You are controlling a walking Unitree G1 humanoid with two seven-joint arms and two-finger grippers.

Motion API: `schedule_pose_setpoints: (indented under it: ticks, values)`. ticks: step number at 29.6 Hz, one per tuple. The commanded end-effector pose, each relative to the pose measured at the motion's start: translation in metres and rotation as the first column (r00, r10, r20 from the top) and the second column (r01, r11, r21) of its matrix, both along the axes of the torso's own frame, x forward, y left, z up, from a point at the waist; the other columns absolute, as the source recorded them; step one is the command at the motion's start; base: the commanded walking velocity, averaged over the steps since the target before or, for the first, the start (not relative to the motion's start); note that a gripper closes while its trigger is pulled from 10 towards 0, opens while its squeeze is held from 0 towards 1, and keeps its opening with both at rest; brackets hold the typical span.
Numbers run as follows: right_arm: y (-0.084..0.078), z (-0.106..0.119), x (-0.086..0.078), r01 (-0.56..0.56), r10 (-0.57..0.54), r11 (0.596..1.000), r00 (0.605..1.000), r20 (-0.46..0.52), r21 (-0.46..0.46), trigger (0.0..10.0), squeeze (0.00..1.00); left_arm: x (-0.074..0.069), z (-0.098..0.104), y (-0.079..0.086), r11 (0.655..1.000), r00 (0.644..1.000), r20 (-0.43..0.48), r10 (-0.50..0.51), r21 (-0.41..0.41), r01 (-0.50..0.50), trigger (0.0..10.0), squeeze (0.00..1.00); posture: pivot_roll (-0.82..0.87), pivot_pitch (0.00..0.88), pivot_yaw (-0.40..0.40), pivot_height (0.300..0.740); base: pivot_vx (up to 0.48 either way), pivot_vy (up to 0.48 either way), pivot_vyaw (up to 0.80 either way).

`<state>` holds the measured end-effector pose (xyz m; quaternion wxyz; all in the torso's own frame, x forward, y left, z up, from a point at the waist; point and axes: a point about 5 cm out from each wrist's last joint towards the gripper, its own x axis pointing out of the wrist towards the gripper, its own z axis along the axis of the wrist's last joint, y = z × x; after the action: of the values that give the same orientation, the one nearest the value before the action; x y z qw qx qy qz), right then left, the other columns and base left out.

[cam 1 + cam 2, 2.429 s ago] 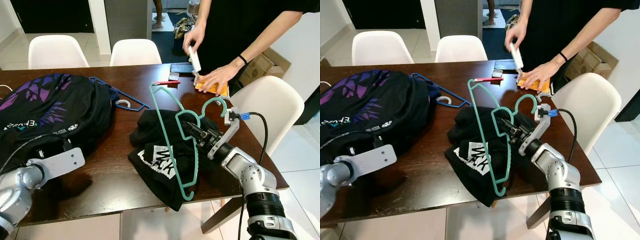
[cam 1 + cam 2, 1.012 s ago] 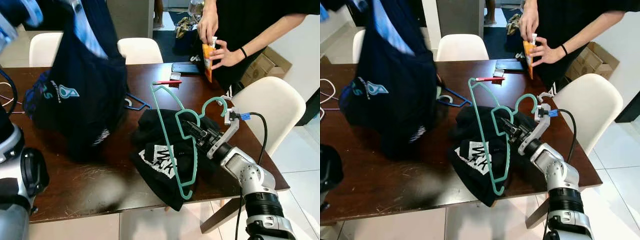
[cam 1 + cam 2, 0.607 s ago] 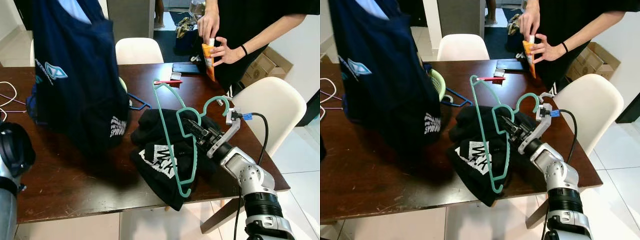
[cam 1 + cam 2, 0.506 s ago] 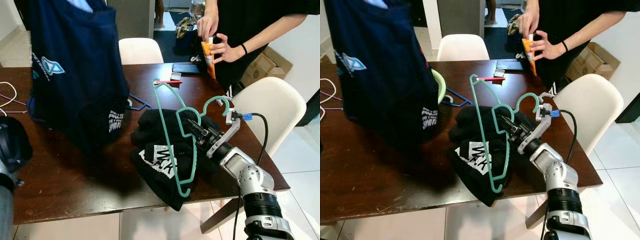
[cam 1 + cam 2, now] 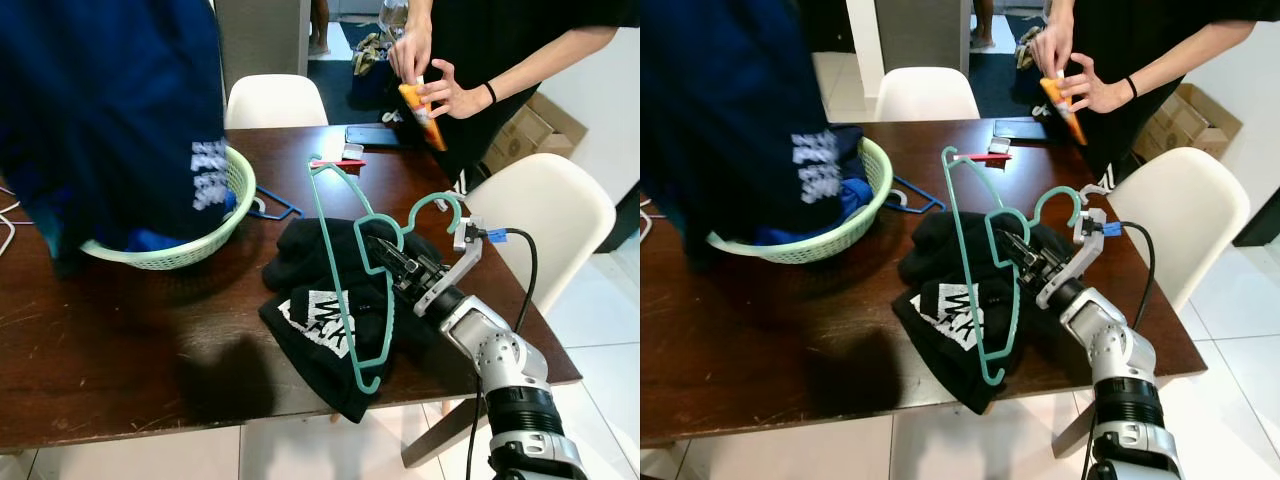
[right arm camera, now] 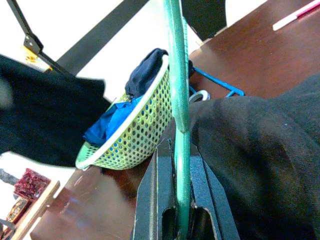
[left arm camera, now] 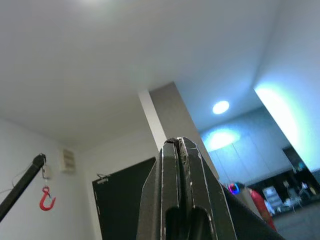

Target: Hang hanger

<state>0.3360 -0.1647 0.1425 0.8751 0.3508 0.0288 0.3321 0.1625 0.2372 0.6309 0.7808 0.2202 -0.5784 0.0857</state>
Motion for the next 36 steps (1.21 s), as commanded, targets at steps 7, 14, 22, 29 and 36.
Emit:
schedule_pose_setpoints:
  ticks: [7, 14, 22, 29, 36]
  values:
    - [0.002, -0.003, -0.001, 0.013, -0.013, 0.999, 1.000, -0.001, 0.035, 10.0, 0.00, 0.047, -0.009, 0.007, 0.990, 0.987, -0.122, -0.101, -0.109, 0.088, 0.0, 0.00, 0.18, 0.033, -0.009, 0.740, 0.000, 0.000, 0.00]
    - [0.001, -0.003, -0.003, 0.019, -0.019, 0.999, 1.000, 0.001, 0.036, 10.0, 0.00, 0.062, -0.023, 0.029, 0.978, 0.985, -0.159, -0.062, -0.208, 0.028, 0.0, 0.00, 0.18, 0.042, -0.002, 0.740, 0.000, 0.000, 0.00]
    - [-0.003, -0.001, -0.004, 0.014, -0.013, 0.999, 1.000, -0.008, 0.046, 10.0, 0.00, 0.098, -0.122, 0.080, 0.922, 0.904, -0.424, 0.052, -0.327, -0.206, 0.0, 0.00, 0.17, 0.094, -0.010, 0.740, 0.000, 0.000, 0.00]
    - [-0.004, 0.001, -0.003, 0.005, -0.005, 0.999, 1.000, -0.014, 0.032, 10.0, 0.00, 0.119, -0.254, 0.066, 0.824, 0.752, -0.652, -0.096, -0.476, -0.308, 0.0, 0.00, 0.15, 0.112, -0.024, 0.740, 0.000, 0.000, 0.00]
    - [-0.006, 0.001, -0.003, -0.001, 0.001, 1.000, 1.000, -0.019, 0.025, 10.0, 0.00, 0.112, -0.329, 0.020, 0.803, 0.612, -0.761, -0.216, -0.495, -0.331, 0.0, 0.00, 0.16, 0.139, -0.028, 0.740, 0.000, 0.000, 0.00]
